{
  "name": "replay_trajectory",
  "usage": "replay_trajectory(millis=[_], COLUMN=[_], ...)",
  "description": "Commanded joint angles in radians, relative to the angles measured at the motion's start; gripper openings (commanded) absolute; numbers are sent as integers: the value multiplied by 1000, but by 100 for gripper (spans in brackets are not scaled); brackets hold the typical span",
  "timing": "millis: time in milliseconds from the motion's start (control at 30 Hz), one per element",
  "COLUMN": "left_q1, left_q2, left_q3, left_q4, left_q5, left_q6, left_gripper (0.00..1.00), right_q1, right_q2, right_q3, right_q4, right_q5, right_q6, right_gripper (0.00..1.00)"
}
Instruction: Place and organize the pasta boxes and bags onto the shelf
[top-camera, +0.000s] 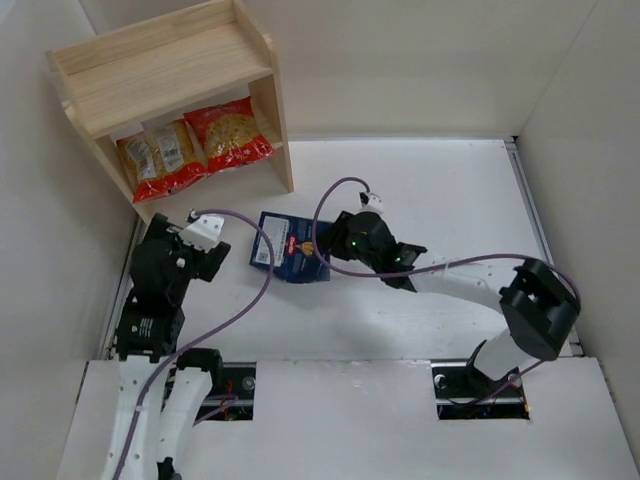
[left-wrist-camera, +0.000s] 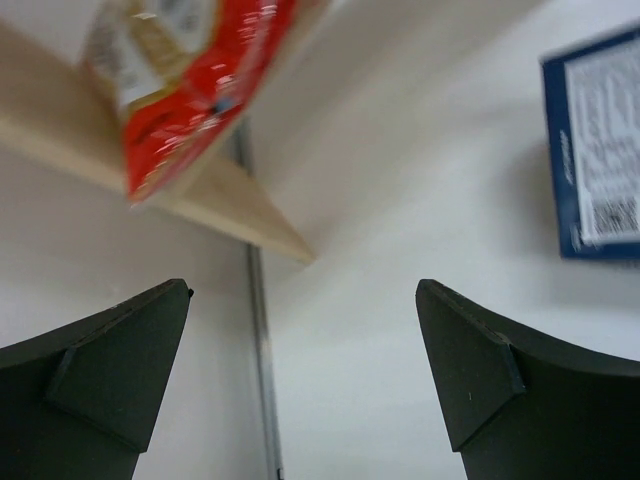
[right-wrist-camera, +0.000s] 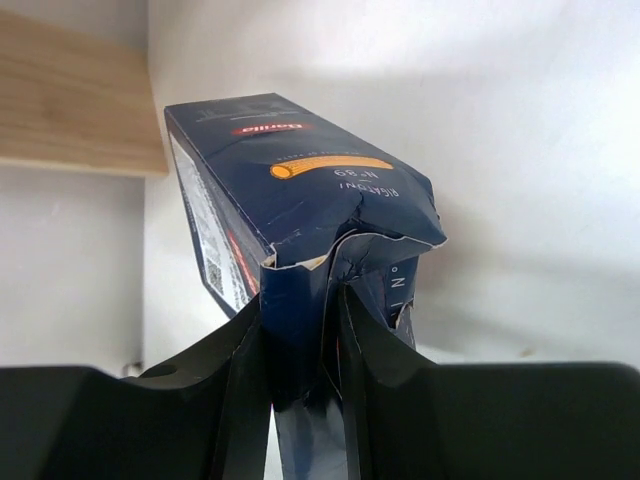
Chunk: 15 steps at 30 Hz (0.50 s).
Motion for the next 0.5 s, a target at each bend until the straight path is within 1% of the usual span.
replay_trajectory(millis=[0, 133, 233, 400, 467], left_q1=[-68, -151, -174, -192, -203], left_q2=[87, 131, 150, 150, 139], left_q3=[79, 131, 150, 156, 157], left_q4=[-50, -50, -41, -30, -17], left_q5=[103, 171, 157, 136, 133], left_q6=[-30, -81, -67, -35, -17], left_gripper=[100, 100, 100, 100, 100], right_q1=[-7, -24, -21, -21, -21], right_q2=[-156, -268, -323, -369, -371], right_q3=[50, 100, 169, 244, 293], right_q4=[159, 97, 40, 40, 43], right_q5=[15, 72, 141, 190, 189], right_q6=[-164, -307, -443, -534, -607], right_gripper=[0, 0, 0, 0, 0])
